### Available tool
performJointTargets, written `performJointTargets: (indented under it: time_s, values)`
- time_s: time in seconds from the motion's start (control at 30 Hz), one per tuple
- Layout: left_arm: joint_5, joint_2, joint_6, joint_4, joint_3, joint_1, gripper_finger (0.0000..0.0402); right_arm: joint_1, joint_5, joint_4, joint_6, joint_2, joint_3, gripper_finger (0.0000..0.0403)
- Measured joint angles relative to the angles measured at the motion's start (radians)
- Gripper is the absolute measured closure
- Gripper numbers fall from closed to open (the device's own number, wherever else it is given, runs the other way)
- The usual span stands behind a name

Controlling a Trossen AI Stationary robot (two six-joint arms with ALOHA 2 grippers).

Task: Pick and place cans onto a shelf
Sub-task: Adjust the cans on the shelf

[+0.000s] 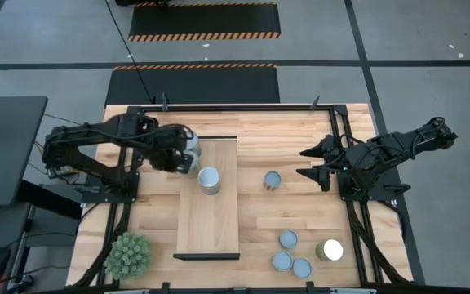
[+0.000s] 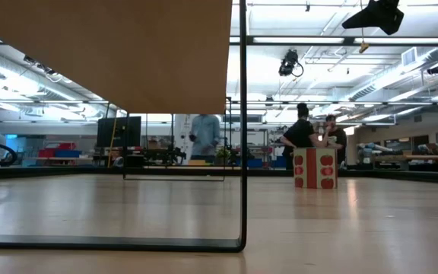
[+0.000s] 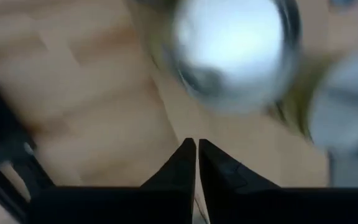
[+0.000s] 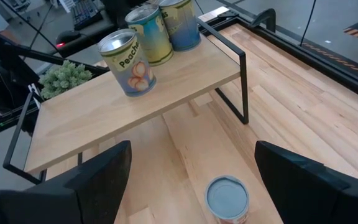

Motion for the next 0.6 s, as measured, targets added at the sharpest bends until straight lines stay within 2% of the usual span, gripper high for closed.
performJointTargets:
  time_s: [0.13, 0.23, 0.3, 0.4, 0.5, 0.6]
  values:
    - [0.197, 0.0, 0.007, 0.07, 0.007, -0.03, 0.0388, 0.0, 0.0, 0.0, -0.003, 0.0, 0.0, 0.0054]
    - [0.257, 0.0, 0.066, 0.254, 0.008, -0.067, 0.039, 0.0, 0.0, 0.0, -0.004, 0.0, 0.0, 0.0054]
    - [0.225, 0.0, 0.113, 0.391, 0.008, -0.092, 0.039, 0.0, 0.0, 0.0, -0.005, 0.0, 0.0, 0.0054]
    - [0.072, 0.0, 0.195, 0.533, 0.009, -0.112, 0.039, 0.0, 0.005, 0.0, -0.006, 0.0, 0.0, 0.0054]
    - [-0.069, 0.0, 0.261, 0.591, 0.009, -0.124, 0.039, 0.0, 0.006, 0.0, -0.011, 0.0, 0.0, 0.0054]
    - [-0.122, 0.02, 0.268, 0.593, 0.01, -0.136, 0.0391, 0.0, 0.007, 0.0, -0.013, 0.0, 0.0, 0.0054]
